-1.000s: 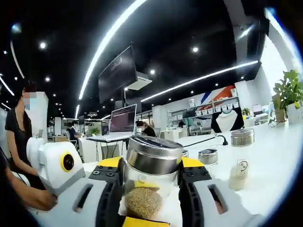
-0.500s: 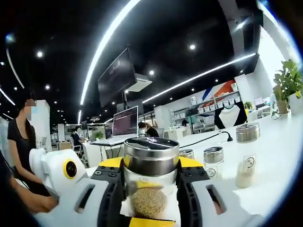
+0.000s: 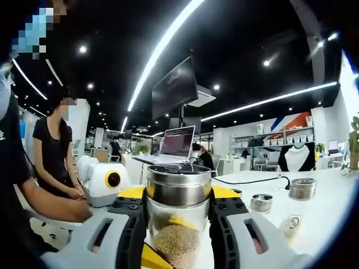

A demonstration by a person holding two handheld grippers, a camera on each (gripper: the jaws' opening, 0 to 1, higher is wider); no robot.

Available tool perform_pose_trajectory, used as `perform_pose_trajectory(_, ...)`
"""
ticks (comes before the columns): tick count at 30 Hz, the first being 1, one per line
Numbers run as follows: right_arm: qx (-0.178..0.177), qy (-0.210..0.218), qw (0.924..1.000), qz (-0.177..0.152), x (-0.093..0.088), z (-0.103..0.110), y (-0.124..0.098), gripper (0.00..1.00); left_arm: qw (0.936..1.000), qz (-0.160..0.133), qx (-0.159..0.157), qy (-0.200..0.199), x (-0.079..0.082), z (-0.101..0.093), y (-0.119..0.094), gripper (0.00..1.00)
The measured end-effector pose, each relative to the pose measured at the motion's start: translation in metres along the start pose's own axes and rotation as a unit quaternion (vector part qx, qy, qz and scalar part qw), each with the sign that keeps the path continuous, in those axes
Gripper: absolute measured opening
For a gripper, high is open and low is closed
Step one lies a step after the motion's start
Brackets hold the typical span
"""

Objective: Rotate the seasoning bottle until the label or dispensing opening points toward the visible target arrow and the bottle remains upright within the marked orientation range

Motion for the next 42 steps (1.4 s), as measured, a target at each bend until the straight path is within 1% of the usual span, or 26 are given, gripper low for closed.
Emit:
perform_pose_trajectory(2,0.014,0.001,0.9999,-0.004,0.001,0.001,-0.002,0.40,1.0000,-0.002,-0.009,-0.003,0.000,-0.001,0.000,0.42)
perform_pose_trajectory(3,0.031,0.001,0.9995,-0.007,0.002,0.003,-0.002,0.40,0.9996,-0.006,-0.026,-0.011,0.001,-0.002,0.000,0.42)
perform_pose_trajectory(5,0.055,0.006,0.9984,-0.009,0.003,0.005,-0.003,0.40,0.9987,-0.012,-0.046,-0.020,0.000,-0.004,0.000,0.43)
perform_pose_trajectory(6,0.069,0.012,0.9975,-0.013,0.004,0.007,-0.003,0.40,0.9973,-0.020,-0.063,-0.033,0.000,-0.006,-0.001,0.43)
perform_pose_trajectory(9,0.092,0.019,0.9952,-0.029,0.003,0.009,-0.004,0.40,0.9960,-0.026,-0.074,-0.042,0.000,-0.006,-0.001,0.43)
perform_pose_trajectory(11,0.092,0.027,0.9950,-0.029,0.002,0.008,-0.003,0.40,0.9958,-0.023,-0.074,-0.048,0.000,-0.008,-0.001,0.43)
perform_pose_trajectory(13,0.085,0.034,0.9953,-0.032,0.000,0.005,-0.002,0.40,0.9977,-0.016,-0.053,-0.039,0.001,-0.008,-0.001,0.43)
perform_pose_trajectory(14,0.080,0.040,0.9954,-0.032,-0.001,0.004,-0.002,0.40,0.9979,-0.013,-0.051,-0.038,0.001,-0.008,0.000,0.43)
perform_pose_trajectory(15,0.068,0.047,0.9961,-0.031,-0.001,0.002,-0.002,0.40,0.9988,-0.003,-0.038,-0.032,0.002,-0.007,0.000,0.43)
perform_pose_trajectory(16,0.065,0.048,0.9963,-0.031,-0.001,0.002,-0.002,0.40,0.9998,0.007,-0.014,-0.013,0.002,-0.006,0.001,0.43)
perform_pose_trajectory(18,0.040,0.033,0.9984,-0.023,-0.003,0.000,0.000,0.40,0.9993,0.023,0.030,0.009,0.002,-0.006,0.003,0.43)
perform_pose_trajectory(19,0.027,0.025,0.9991,-0.020,-0.004,0.000,0.002,0.40,0.9987,0.026,0.041,0.012,0.001,-0.004,0.003,0.43)
perform_pose_trajectory(21,0.016,0.020,0.9995,-0.019,-0.005,0.001,0.005,0.39,0.9986,0.022,0.047,0.006,-0.001,-0.003,0.002,0.43)
perform_pose_trajectory(23,-0.002,0.020,0.9996,-0.021,-0.007,0.001,0.007,0.39,0.9979,0.013,0.064,-0.004,-0.002,0.000,0.000,0.43)
perform_pose_trajectory(25,-0.024,0.023,0.9992,-0.023,-0.008,0.003,0.010,0.38,0.9966,0.015,0.081,-0.003,-0.002,0.001,-0.001,0.43)
perform_pose_trajectory(27,-0.045,0.015,0.9986,-0.025,-0.009,0.004,0.012,0.38,0.9938,0.014,0.110,0.009,-0.001,0.002,-0.002,0.43)
perform_pose_trajectory(29,-0.079,0.004,0.9966,-0.024,-0.009,0.007,0.016,0.37,0.9893,0.013,0.144,0.018,-0.001,0.003,-0.003,0.43)
perform_pose_trajectory(30,-0.092,0.000,0.9955,-0.025,-0.010,0.008,0.018,0.37,0.9863,0.014,0.163,0.022,-0.001,0.004,-0.003,0.43)
perform_pose_trajectory(31,-0.099,-0.002,0.9948,-0.024,-0.011,0.009,0.020,0.36,0.9803,0.018,0.193,0.037,-0.001,0.005,-0.004,0.43)
perform_pose_trajectory(32,-0.104,-0.003,0.9943,-0.023,-0.012,0.011,0.022,0.36,0.9775,0.020,0.205,0.046,-0.001,0.005,-0.004,0.43)
perform_pose_trajectory(33,-0.112,-0.008,0.9934,-0.024,-0.013,0.013,0.024,0.36,0.9752,0.020,0.213,0.055,-0.001,0.004,-0.004,0.43)
perform_pose_trajectory(35,-0.125,-0.013,0.9918,-0.025,-0.015,0.015,0.027,0.37,0.9741,0.024,0.217,0.060,-0.001,0.003,-0.005,0.43)
perform_pose_trajectory(37,-0.132,-0.011,0.9909,-0.024,-0.017,0.014,0.030,0.37,0.9653,0.035,0.241,0.095,-0.001,0.003,-0.006,0.43)
perform_pose_trajectory(38,-0.140,-0.008,0.9899,-0.022,-0.018,0.013,0.031,0.37,0.9644,0.038,0.242,0.100,-0.001,0.003,-0.006,0.43)
perform_pose_trajectory(40,-0.153,-0.002,0.9881,-0.018,-0.019,0.013,0.030,0.38,0.9657,0.040,0.237,0.098,-0.002,0.003,-0.005,0.43)
perform_pose_trajectory(42,-0.151,-0.002,0.9885,-0.016,-0.019,0.012,0.029,0.37,0.9691,0.037,0.225,0.095,-0.004,0.005,-0.006,0.43)
Point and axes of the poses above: the point that each gripper's makers call its tool centre point, and the gripper's own axes: y roughly forward along the fingers, z roughly to its left, x roughly out of its top, the point moved 10 cm from there along -y, roughly backward along the fingers, and after that the axes turned 8 degrees about -z, right-handed, at the moved point
